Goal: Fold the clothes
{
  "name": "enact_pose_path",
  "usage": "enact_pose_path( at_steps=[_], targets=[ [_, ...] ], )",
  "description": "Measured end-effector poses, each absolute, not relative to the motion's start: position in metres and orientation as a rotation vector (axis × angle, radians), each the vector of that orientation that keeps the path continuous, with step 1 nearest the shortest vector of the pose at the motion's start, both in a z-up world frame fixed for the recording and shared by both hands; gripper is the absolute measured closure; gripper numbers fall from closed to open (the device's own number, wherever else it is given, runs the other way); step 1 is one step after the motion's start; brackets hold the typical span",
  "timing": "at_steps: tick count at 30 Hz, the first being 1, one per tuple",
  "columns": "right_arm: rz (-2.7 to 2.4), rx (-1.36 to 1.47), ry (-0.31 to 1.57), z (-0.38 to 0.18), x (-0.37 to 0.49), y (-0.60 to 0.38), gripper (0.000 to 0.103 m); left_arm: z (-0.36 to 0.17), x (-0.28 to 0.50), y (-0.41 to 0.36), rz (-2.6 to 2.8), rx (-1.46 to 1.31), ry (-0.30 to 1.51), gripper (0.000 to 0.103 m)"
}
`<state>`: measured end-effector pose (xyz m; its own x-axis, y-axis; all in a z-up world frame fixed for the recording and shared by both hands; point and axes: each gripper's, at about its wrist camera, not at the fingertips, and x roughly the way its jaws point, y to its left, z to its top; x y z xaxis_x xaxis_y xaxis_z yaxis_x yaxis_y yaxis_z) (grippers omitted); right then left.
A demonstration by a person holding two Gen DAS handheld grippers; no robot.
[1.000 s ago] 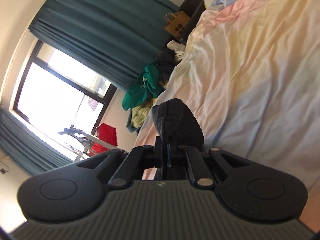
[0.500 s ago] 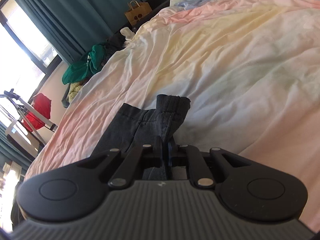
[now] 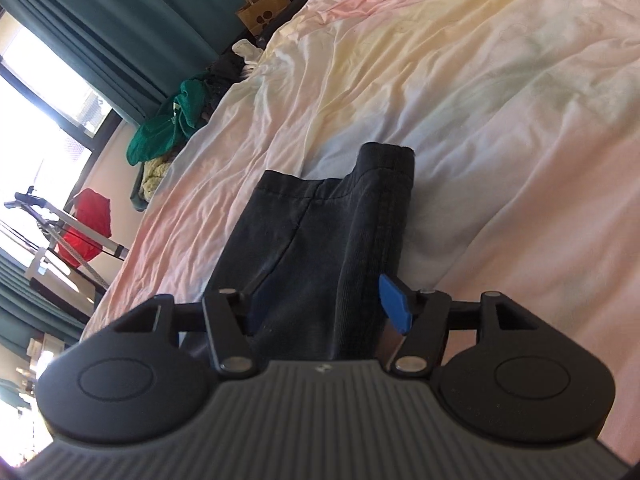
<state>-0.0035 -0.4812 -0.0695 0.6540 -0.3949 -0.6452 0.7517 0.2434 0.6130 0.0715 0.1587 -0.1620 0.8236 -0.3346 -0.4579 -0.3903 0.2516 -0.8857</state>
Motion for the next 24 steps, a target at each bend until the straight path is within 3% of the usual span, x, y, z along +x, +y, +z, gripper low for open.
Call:
enact_pose_path(
  at_steps=[7, 8, 10, 12, 13, 15, 17, 19, 24],
  targets=[
    [-0.800, 1.280, 0.368, -0.098, -0.013, -0.488, 0.043, -0.167, 0.098, 0.171, 0.063, -1.369, 0.603, 0.019],
    [-0.792, 1.313, 0.362, -0.102, -0.014, -0.489, 0.048, -0.168, 0.101, 0.173, 0.062, -1.368, 0.594, 0.020],
    [-0.789, 1.328, 0.354, -0.105, -0.013, -0.490, 0.054, -0.167, 0.107, 0.175, 0.071, -1.343, 0.592, 0.032],
    [-0.796, 1.291, 0.364, -0.103, -0.009, -0.490, 0.081, -0.164, 0.112, 0.176, 0.086, -1.305, 0.596, 0.042],
    [-0.800, 1.266, 0.373, -0.102, -0.006, -0.489, 0.086, -0.162, 0.115, 0.177, 0.092, -1.279, 0.599, 0.047],
    [-0.792, 1.245, 0.361, -0.099, -0.004, -0.489, 0.087, -0.153, 0.120, 0.177, 0.094, -1.206, 0.599, 0.053],
    [-0.780, 1.233, 0.337, -0.097, -0.004, -0.488, 0.087, -0.143, 0.124, 0.177, 0.097, -1.141, 0.596, 0.069],
    [-0.776, 1.237, 0.291, -0.095, -0.008, -0.489, 0.087, -0.128, 0.123, 0.180, 0.107, -1.083, 0.576, 0.077],
    [-0.785, 1.241, 0.184, -0.091, -0.018, -0.495, 0.088, -0.073, 0.107, 0.207, 0.120, -1.049, 0.472, 0.082]
  ],
)
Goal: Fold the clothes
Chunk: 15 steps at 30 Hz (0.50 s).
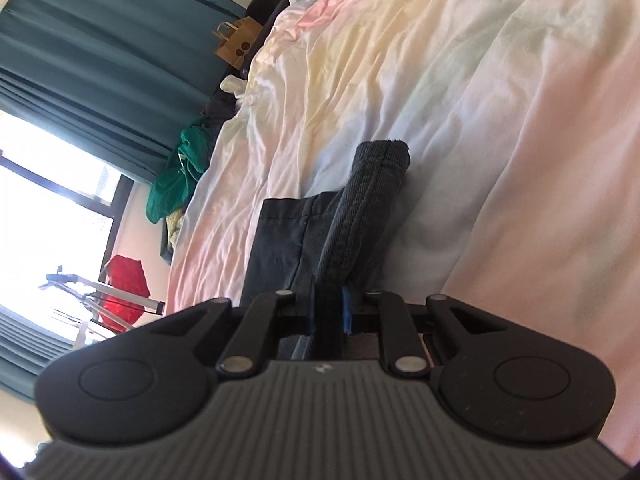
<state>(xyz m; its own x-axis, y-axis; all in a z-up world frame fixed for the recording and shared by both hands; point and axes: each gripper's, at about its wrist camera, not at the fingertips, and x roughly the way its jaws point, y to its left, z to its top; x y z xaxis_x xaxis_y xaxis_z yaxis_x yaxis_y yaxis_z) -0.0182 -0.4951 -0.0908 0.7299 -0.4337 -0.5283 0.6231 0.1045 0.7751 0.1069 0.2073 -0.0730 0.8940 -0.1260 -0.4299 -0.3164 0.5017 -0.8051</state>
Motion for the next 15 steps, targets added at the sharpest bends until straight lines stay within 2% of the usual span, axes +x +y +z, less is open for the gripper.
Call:
enact_pose_path(
  at_steps=[5, 9, 13, 15],
  targets=[
    [-0.810, 1.219, 0.135, -0.088, -0.022, -0.504, 0.088, -0.012, 0.102, 0.258, 0.116, -0.987, 0.440, 0.084],
    [-0.836, 1.128, 0.028, -0.075, -0.025, -0.499, 0.089, 0.016, 0.094, 0.285, 0.105, -1.085, 0.462, 0.084],
    [-0.846, 0.936, -0.060, -0.046, -0.027, -0.490, 0.089, 0.013, 0.081, 0.304, 0.086, -1.109, 0.497, 0.084],
    [-0.899, 0.940, -0.024, -0.046, -0.033, -0.494, 0.089, -0.009, 0.073, 0.309, 0.086, -1.121, 0.542, 0.084]
  ],
)
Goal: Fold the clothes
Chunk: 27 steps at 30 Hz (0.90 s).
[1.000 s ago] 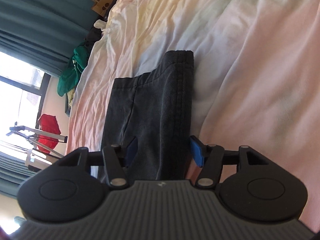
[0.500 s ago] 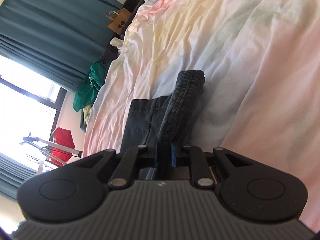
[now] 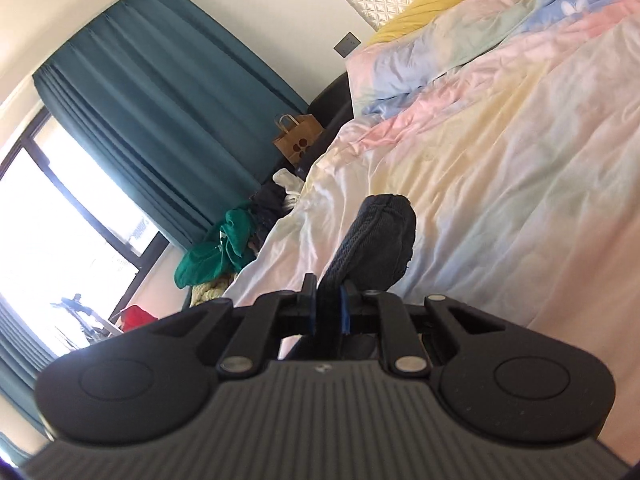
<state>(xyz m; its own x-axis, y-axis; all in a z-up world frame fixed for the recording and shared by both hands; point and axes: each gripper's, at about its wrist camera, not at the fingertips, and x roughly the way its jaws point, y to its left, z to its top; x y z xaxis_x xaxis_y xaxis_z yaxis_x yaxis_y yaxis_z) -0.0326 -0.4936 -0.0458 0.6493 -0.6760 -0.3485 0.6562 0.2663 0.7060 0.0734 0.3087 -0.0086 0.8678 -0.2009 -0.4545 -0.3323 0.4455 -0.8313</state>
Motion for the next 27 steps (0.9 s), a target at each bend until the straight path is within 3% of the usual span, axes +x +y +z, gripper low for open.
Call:
enact_pose_path(
  at_steps=[1, 2, 6, 10, 16, 17, 19, 20, 21, 27],
  targets=[
    [-0.965, 0.975, 0.017, -0.051, -0.038, -0.496, 0.090, -0.020, 0.068, 0.309, 0.100, -1.117, 0.558, 0.084],
    [-1.042, 1.031, 0.063, -0.060, -0.045, -0.499, 0.096, -0.030, 0.064, 0.311, 0.115, -1.105, 0.571, 0.083],
    [-1.276, 1.294, 0.198, -0.104, -0.079, -0.514, 0.100, -0.081, 0.057, 0.323, 0.145, -1.140, 0.619, 0.083],
    [-1.206, 1.403, 0.134, -0.122, -0.090, -0.525, 0.100, -0.098, 0.054, 0.331, 0.135, -1.186, 0.615, 0.081],
    [-1.197, 1.324, 0.047, -0.109, -0.087, -0.521, 0.095, -0.097, 0.048, 0.325, 0.125, -1.145, 0.618, 0.079],
    [-1.185, 1.340, 0.026, -0.110, -0.088, -0.523, 0.093, -0.098, 0.048, 0.325, 0.122, -1.165, 0.617, 0.079],
    [-1.153, 1.367, 0.008, -0.114, -0.088, -0.525, 0.072, -0.102, 0.048, 0.325, 0.118, -1.188, 0.618, 0.079],
    [-1.137, 1.381, -0.001, -0.115, -0.088, -0.526, 0.051, -0.102, 0.048, 0.325, 0.116, -1.185, 0.619, 0.079],
    [-1.120, 1.395, -0.010, -0.117, -0.087, -0.527, 0.037, -0.101, 0.048, 0.325, 0.115, -1.178, 0.620, 0.079],
    [-0.947, 1.396, 0.037, -0.124, -0.063, -0.543, 0.036, -0.101, 0.049, 0.323, 0.113, -1.166, 0.624, 0.078]
  ],
)
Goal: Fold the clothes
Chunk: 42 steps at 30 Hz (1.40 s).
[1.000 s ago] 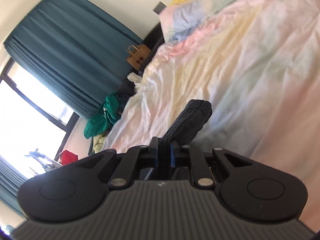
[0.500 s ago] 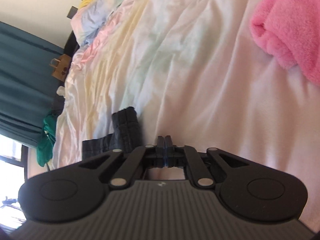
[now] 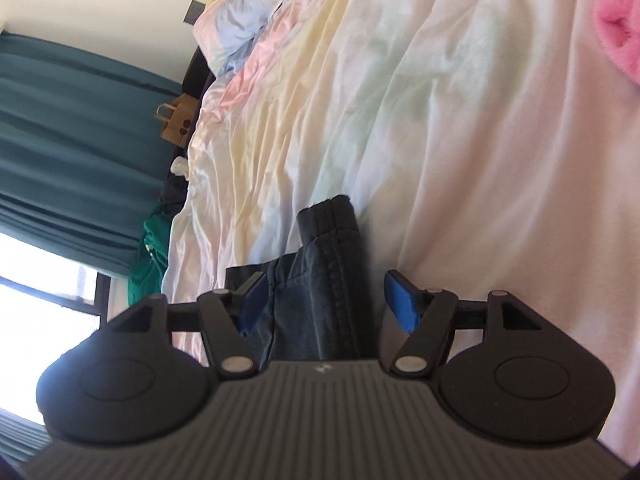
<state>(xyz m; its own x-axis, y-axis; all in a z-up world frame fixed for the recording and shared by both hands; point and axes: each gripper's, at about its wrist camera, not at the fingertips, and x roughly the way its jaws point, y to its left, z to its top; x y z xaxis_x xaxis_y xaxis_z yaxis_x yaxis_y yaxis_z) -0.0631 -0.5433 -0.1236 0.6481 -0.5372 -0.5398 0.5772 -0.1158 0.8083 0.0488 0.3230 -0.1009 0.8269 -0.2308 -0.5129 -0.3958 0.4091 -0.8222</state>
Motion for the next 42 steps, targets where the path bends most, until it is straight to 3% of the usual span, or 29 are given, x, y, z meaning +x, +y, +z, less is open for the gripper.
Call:
enact_pose_path(
  at_steps=[4, 5, 7, 8, 15, 20, 25, 28, 30, 32, 34, 42],
  targets=[
    [-0.919, 1.348, 0.048, -0.122, -0.051, -0.545, 0.037, -0.102, 0.048, 0.323, 0.115, -1.166, 0.631, 0.078],
    [-0.919, 1.321, 0.082, -0.122, -0.046, -0.546, 0.042, -0.100, 0.049, 0.321, 0.119, -1.147, 0.639, 0.078],
    [-0.929, 1.261, 0.149, -0.121, -0.039, -0.546, 0.063, -0.096, 0.051, 0.316, 0.128, -1.100, 0.654, 0.078],
    [-0.931, 1.252, 0.157, -0.122, -0.039, -0.546, 0.090, -0.094, 0.051, 0.314, 0.131, -1.080, 0.660, 0.077],
    [-1.014, 1.201, 0.074, -0.105, -0.056, -0.538, 0.094, -0.090, 0.053, 0.309, 0.138, -1.054, 0.669, 0.078],
    [-1.061, 1.248, 0.162, -0.121, -0.060, -0.540, 0.094, -0.083, 0.059, 0.302, 0.148, -0.971, 0.691, 0.076],
    [-1.079, 1.245, 0.188, -0.116, -0.060, -0.538, 0.086, -0.074, 0.060, 0.295, 0.122, -0.893, 0.699, 0.072],
    [-1.110, 1.223, 0.174, -0.105, -0.061, -0.533, 0.069, -0.066, 0.058, 0.288, 0.108, -0.849, 0.716, 0.064],
    [-1.130, 1.196, 0.148, -0.095, -0.063, -0.528, 0.041, -0.059, 0.056, 0.281, 0.112, -0.801, 0.723, 0.054],
    [-1.134, 1.127, 0.127, -0.082, -0.062, -0.522, 0.023, -0.049, 0.052, 0.271, 0.165, -0.714, 0.712, 0.012],
    [-1.137, 1.058, 0.106, -0.068, -0.060, -0.515, 0.023, -0.038, 0.047, 0.260, 0.208, -0.624, 0.681, 0.006],
    [-0.893, 0.820, 0.098, -0.022, -0.020, -0.463, 0.023, -0.014, 0.037, 0.221, 0.278, -0.397, 0.594, 0.005]
  ],
)
